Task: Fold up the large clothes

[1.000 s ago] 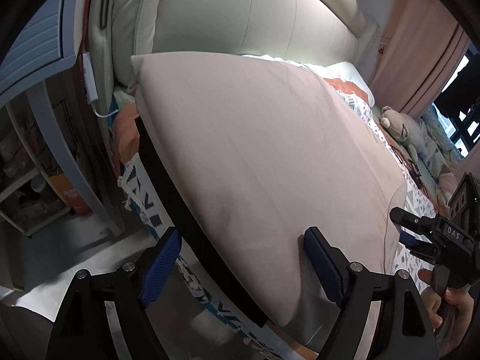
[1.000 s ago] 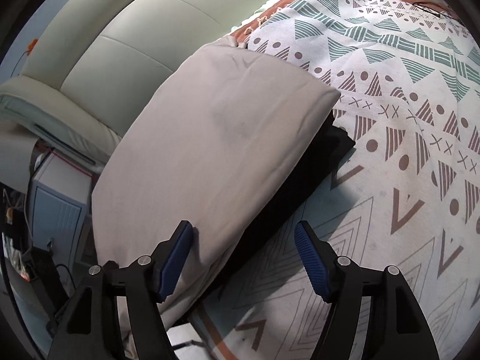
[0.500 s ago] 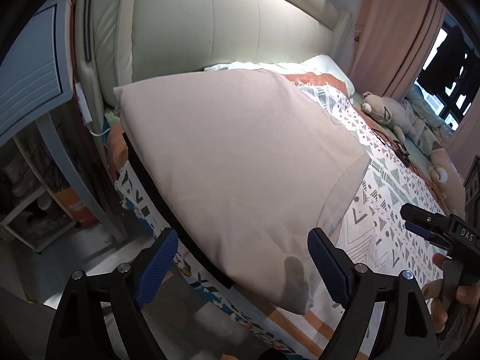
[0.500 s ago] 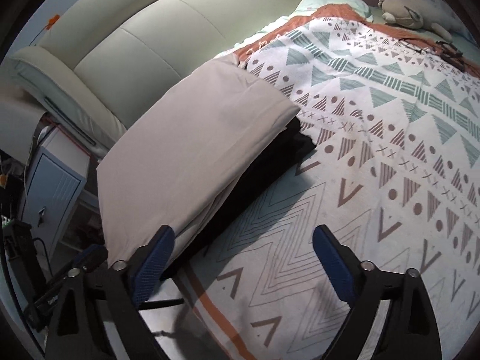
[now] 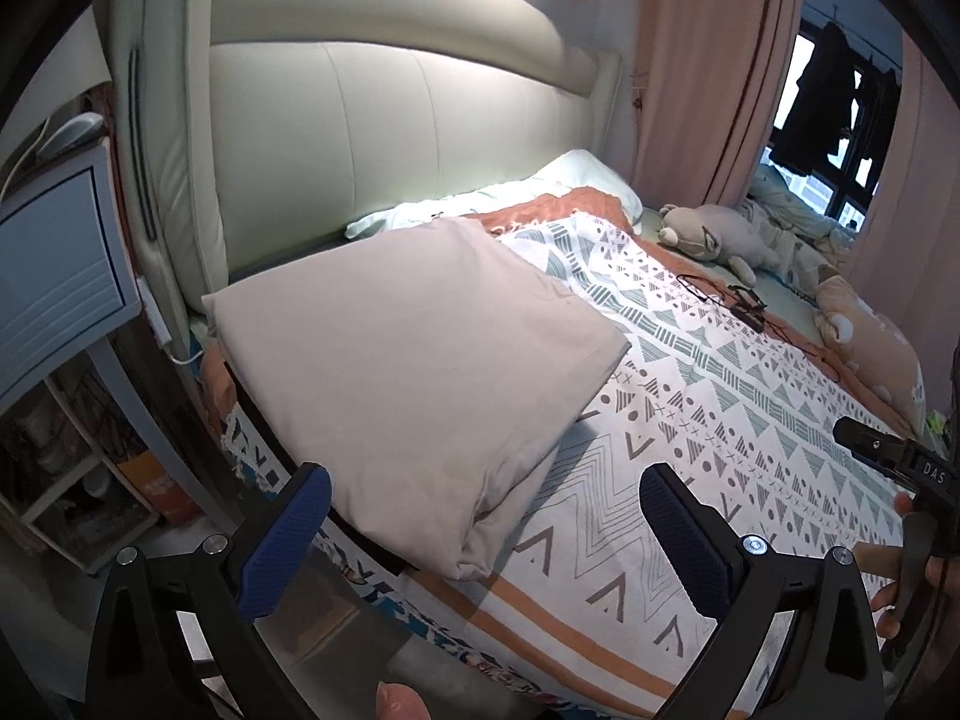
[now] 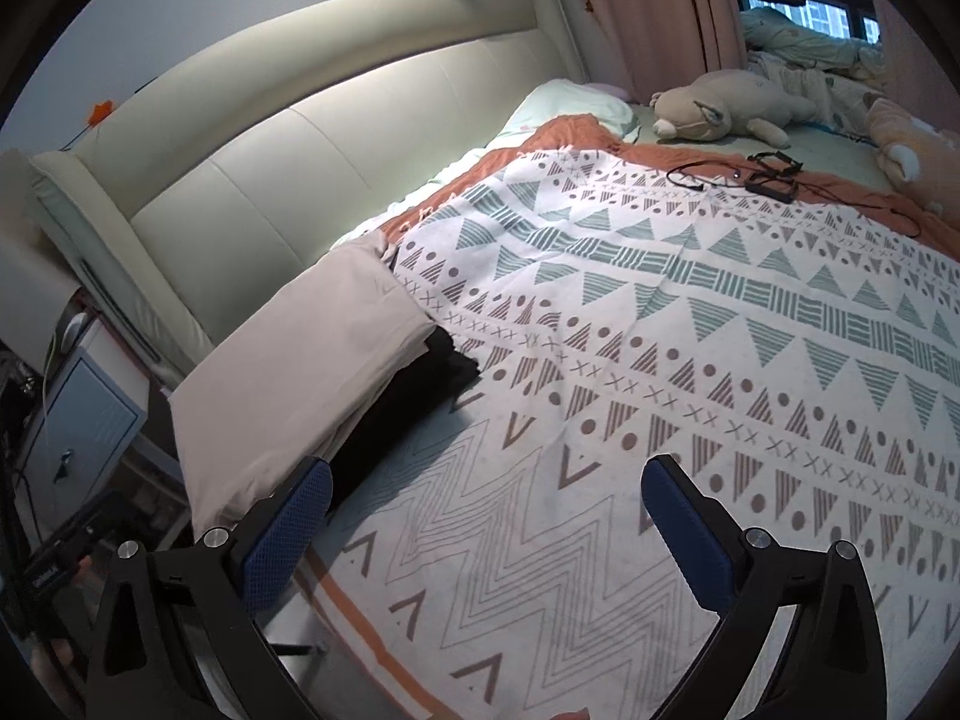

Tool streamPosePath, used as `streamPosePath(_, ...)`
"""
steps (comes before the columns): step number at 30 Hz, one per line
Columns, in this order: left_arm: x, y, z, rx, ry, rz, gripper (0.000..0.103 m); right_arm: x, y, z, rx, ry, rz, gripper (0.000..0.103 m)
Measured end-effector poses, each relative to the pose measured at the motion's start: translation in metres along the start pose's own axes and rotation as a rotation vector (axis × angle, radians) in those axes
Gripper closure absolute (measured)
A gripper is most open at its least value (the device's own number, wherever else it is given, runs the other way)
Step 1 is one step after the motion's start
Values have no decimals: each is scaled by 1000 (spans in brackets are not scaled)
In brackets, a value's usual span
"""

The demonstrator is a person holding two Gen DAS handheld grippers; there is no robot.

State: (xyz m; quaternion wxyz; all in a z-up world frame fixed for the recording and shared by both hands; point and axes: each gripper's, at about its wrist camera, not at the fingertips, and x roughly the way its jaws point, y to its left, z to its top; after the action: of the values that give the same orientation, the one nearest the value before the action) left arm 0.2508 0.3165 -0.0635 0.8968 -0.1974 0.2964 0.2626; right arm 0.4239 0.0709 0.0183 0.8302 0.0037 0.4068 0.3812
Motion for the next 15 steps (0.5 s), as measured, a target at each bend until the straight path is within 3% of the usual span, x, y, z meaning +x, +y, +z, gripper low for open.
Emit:
streamPosePath(8, -37, -29, -11, 50, -68, -85, 0, -61, -22, -28, -65, -60, -50, 0)
streamPosePath(15, -69, -55, -36, 120, -118, -158, 0, -110, -50, -63, -44, -111, -136, 0)
